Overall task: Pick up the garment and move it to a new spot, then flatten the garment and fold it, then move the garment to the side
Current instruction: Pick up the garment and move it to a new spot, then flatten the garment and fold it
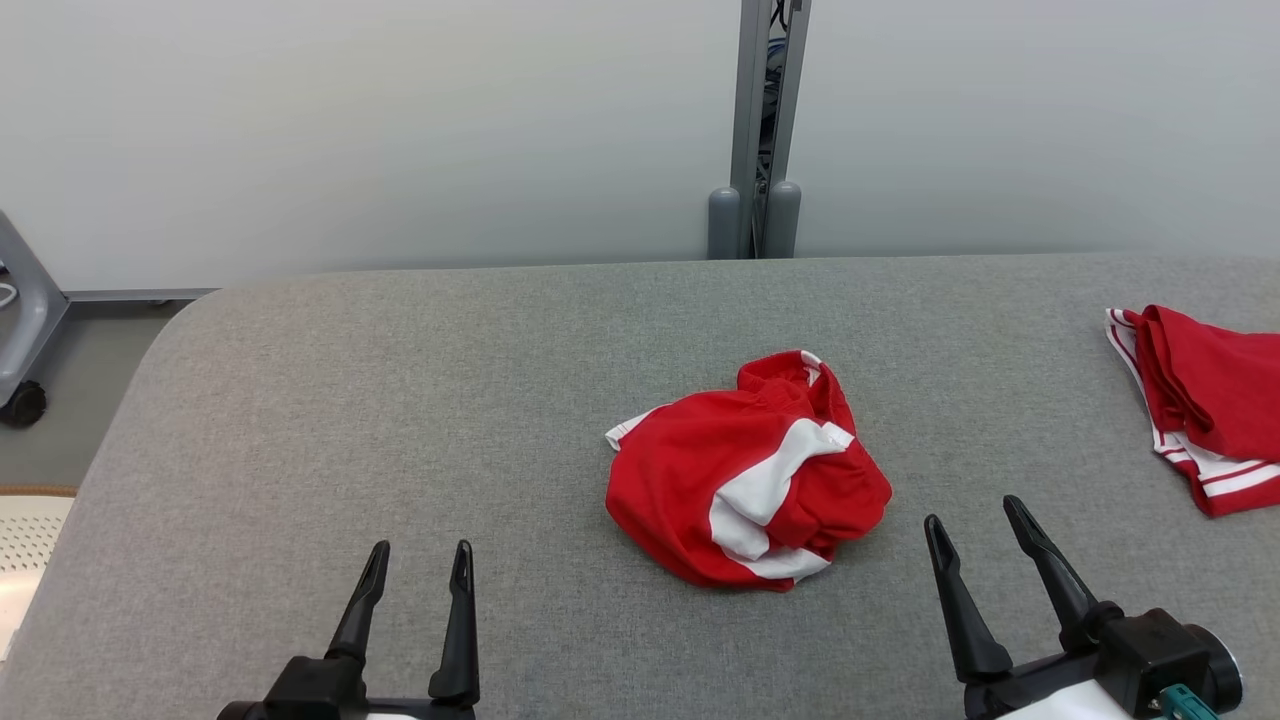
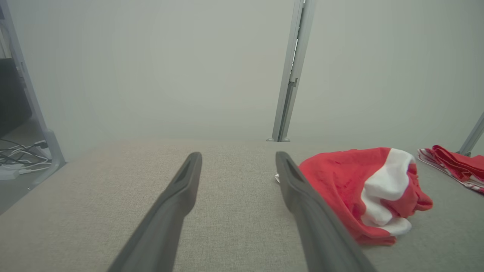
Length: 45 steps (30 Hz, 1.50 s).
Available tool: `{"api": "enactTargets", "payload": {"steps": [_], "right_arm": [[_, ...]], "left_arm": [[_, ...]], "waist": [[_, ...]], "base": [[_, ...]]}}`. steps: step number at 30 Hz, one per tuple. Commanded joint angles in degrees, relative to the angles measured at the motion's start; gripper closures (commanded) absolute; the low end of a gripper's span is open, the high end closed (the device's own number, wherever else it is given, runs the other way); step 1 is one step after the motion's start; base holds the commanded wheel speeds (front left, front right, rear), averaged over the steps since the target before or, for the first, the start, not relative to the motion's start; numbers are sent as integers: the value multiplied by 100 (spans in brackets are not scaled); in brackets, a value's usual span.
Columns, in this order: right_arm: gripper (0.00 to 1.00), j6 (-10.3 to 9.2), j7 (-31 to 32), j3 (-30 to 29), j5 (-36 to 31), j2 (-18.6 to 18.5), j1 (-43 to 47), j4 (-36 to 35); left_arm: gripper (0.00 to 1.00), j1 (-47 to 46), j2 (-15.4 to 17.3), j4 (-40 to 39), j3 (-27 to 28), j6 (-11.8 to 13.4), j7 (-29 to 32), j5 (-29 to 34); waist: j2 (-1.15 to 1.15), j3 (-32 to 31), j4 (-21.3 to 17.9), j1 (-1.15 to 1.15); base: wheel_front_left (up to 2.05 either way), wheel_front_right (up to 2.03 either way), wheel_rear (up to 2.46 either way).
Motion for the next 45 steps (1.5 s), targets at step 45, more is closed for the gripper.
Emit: {"api": "enactTargets", "payload": {"steps": [45], "right_arm": [[0,-2,-9,-100,100,-6,-45,-59]], "left_arm": [[0,-560,5,181,-271,-208,-19,256]], "waist": [[0,202,-278,0]], "base": [[0,0,0]]}}
